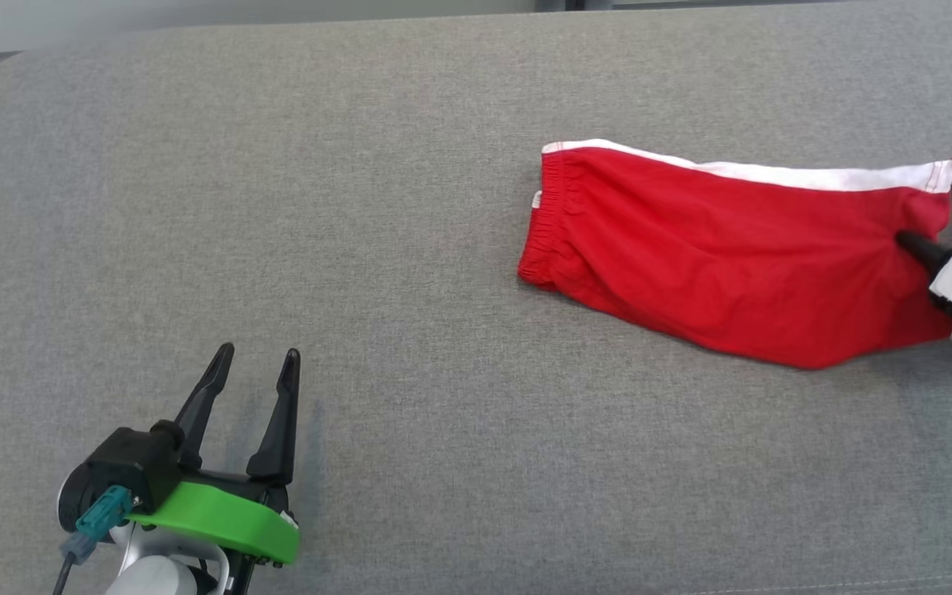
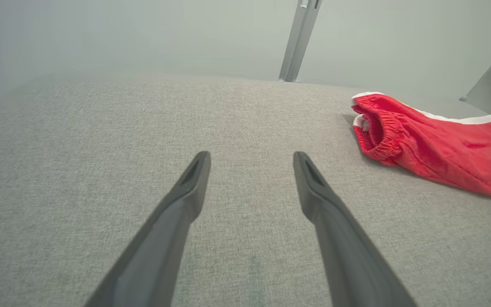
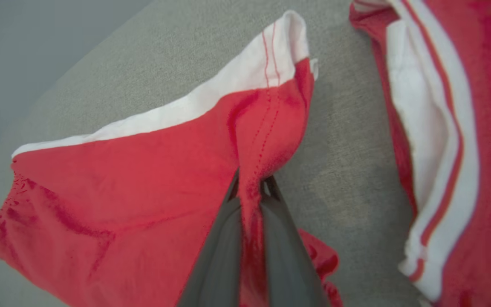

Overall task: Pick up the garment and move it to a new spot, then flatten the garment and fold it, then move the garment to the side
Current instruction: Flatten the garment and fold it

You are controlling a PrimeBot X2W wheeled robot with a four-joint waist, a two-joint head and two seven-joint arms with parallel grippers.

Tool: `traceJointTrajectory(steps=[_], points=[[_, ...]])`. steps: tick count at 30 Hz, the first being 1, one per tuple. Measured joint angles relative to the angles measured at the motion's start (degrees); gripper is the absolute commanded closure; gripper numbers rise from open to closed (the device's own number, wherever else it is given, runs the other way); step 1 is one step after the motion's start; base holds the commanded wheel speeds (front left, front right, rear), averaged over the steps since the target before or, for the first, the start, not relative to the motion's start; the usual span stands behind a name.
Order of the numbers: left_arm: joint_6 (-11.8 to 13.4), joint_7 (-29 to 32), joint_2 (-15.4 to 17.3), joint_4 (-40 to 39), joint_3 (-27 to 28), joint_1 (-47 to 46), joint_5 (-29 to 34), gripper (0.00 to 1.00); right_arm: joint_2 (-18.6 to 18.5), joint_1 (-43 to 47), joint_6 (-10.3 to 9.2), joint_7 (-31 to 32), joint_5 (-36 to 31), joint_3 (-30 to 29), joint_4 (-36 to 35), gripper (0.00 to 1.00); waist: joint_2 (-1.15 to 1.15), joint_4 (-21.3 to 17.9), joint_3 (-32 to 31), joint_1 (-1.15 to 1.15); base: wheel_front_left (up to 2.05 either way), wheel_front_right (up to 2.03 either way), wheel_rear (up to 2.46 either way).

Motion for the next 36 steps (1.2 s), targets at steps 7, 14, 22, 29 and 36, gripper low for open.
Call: traceJointTrajectory(steps=[7, 14, 22, 29, 36], points=[[-0.3, 0.0, -0.8, -0.7, 0.9, 1.2, 1.5, 0.00, 1.8, -1.5, -0.04, -1.4, -1.2, -0.3, -5.4, 1.00, 0.00, 0.2, -0.5, 0.00, 0.00, 0.00, 0.00], [-0.8, 0.0, -1.9, -0.5, 1.5, 1.5, 2.4, 0.00, 9.7, -2.2, -0.04, 1.4, -2.4, 3.2, -13.3, 1.00, 0.00, 1.7, -0.8, 0.00, 0.00, 0.00, 0.00], [-1.0, 0.0, -1.3, -0.3, 2.0, 1.3, 3.1, 0.00, 20.8, -4.0, -0.04, -0.4, -7.4, 5.1, -10.8, 1.00, 0.00, 2.7, 0.2, 0.00, 0.00, 0.00, 0.00], [-1.2, 0.0, -1.6, 0.3, 1.1, 1.0, 3.2, 0.00, 27.5, -8.5, -0.04, -5.6, -13.5, 3.2, -1.7, 1.00, 0.00, 3.4, 0.3, 0.00, 0.00, 0.00, 0.00], [-1.5, 0.0, -2.2, 1.3, 0.3, 1.0, 3.2, 0.00, 29.1, -12.7, -0.04, -8.6, -15.5, 2.6, 6.1, 1.00, 0.00, 3.6, 0.0, 0.00, 0.00, 0.00, 0.00]])
